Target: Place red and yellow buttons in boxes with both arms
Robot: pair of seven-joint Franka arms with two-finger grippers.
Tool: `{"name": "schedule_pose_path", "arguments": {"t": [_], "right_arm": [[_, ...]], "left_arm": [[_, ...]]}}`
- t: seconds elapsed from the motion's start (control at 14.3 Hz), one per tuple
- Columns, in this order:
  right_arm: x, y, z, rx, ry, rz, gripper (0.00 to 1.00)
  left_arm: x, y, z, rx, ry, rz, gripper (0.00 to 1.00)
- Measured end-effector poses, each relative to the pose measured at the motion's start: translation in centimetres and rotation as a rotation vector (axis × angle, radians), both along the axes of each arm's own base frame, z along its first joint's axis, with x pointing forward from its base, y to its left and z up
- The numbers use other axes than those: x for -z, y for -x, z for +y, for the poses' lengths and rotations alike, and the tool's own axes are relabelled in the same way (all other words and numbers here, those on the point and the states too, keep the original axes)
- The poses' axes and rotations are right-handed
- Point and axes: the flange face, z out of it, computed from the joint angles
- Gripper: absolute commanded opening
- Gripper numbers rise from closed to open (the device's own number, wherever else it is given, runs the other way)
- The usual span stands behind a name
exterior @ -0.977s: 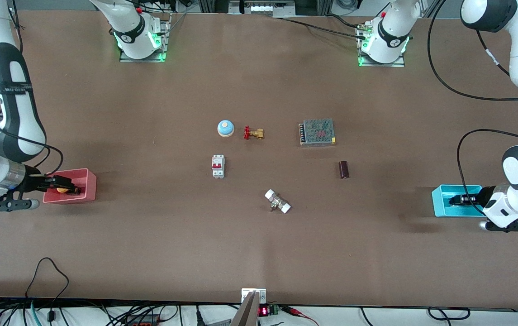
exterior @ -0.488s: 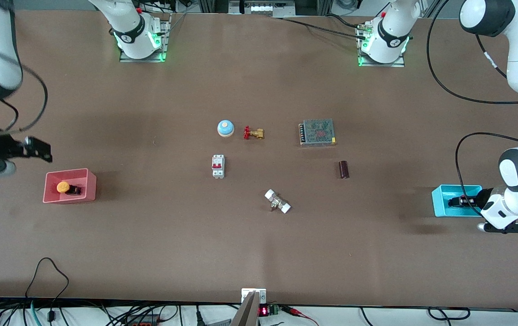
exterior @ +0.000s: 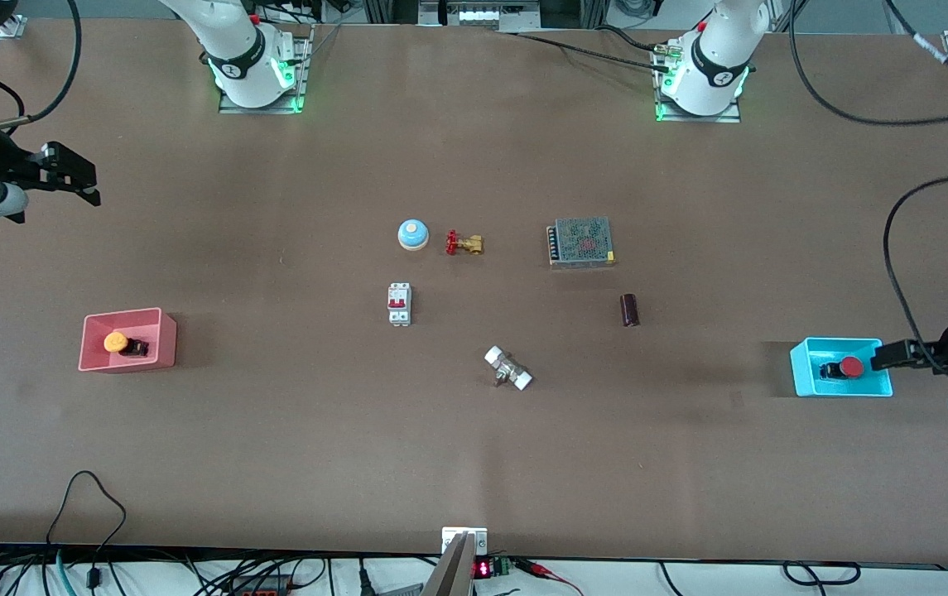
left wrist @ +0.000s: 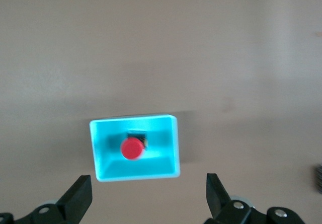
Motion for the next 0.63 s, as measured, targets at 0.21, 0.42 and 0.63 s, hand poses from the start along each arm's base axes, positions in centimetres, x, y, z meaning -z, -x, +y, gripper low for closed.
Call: {"name": "schedule_pose_path", "arguments": {"t": [0.21,0.42,0.63], "right_arm": [[0.7,-0.2,-0.7,0.013,0.001,0.012,1.00],[0.0,-0.2,-0.7,0.014,0.001,-0.002,1.00],[-0.5,-0.3,-1.1,0.020,0.001,-0.012,1.00]], "left_arm": [[-7.0,2.6,-8.9,-0.011,-0.015,0.004,1.00],[-11.4,5.6,-14.5,-0.070,-0.008,0.003,1.00],[-13.5,7.3,-13.1,-0.114,-0.005,-0.003,1.00]]}}
